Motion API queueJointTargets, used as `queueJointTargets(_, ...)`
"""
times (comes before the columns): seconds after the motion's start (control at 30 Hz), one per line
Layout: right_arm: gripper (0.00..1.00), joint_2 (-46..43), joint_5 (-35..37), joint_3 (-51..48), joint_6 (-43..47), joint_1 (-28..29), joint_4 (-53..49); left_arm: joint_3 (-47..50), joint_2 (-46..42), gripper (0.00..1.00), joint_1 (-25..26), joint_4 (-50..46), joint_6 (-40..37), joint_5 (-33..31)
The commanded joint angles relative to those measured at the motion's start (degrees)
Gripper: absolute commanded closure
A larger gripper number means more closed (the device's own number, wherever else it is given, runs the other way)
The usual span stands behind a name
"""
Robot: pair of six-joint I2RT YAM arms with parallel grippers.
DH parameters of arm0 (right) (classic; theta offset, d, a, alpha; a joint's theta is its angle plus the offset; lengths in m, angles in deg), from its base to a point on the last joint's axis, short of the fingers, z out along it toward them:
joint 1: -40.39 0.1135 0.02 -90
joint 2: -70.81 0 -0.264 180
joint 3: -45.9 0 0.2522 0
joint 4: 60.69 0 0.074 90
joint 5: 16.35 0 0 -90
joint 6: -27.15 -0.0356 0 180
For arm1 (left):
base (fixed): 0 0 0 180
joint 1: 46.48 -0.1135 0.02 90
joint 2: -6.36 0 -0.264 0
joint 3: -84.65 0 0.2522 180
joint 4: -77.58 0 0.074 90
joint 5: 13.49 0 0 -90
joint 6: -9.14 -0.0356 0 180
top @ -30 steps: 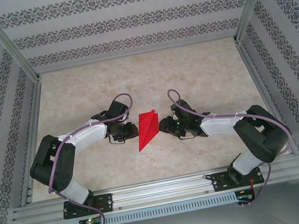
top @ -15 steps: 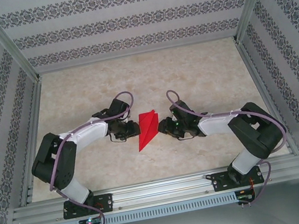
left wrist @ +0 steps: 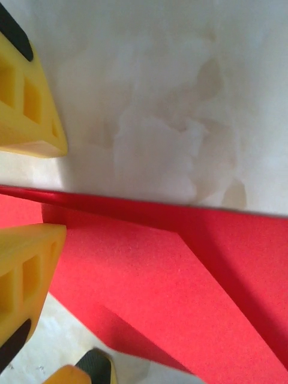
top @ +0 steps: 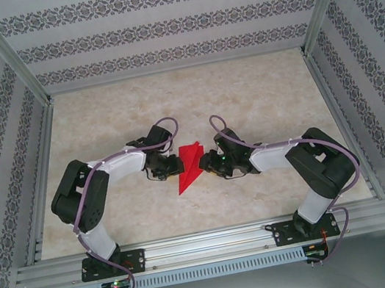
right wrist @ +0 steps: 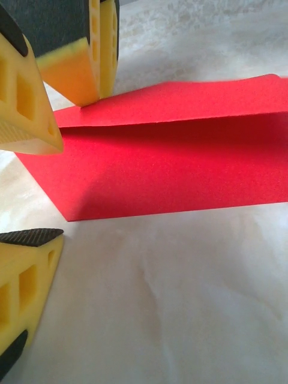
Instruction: Fold a paper plane with a square sheet of paper (pick it up from the middle)
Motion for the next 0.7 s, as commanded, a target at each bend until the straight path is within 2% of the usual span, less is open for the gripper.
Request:
queueJointTargets(0.0, 0.61, 0.85, 1.99, 1.46, -1.33, 0.75, -2.21, -0.88, 0.7, 0.64, 0.72, -1.67, -0.57, 0.28)
queueJointTargets(0.13, 0.62, 1.65, 3.4, 1.55, -3.0, 0.73, -3.51, -0.89, 1.75, 0.65, 0.83, -1.58, -0.7, 0.54)
queueJointTargets(0.67, 0.63, 5.23, -0.51, 0.62, -8.95, 0.57, 7.11, -1.13, 3.35, 0.67, 1.9, -0.97, -0.57, 1.9)
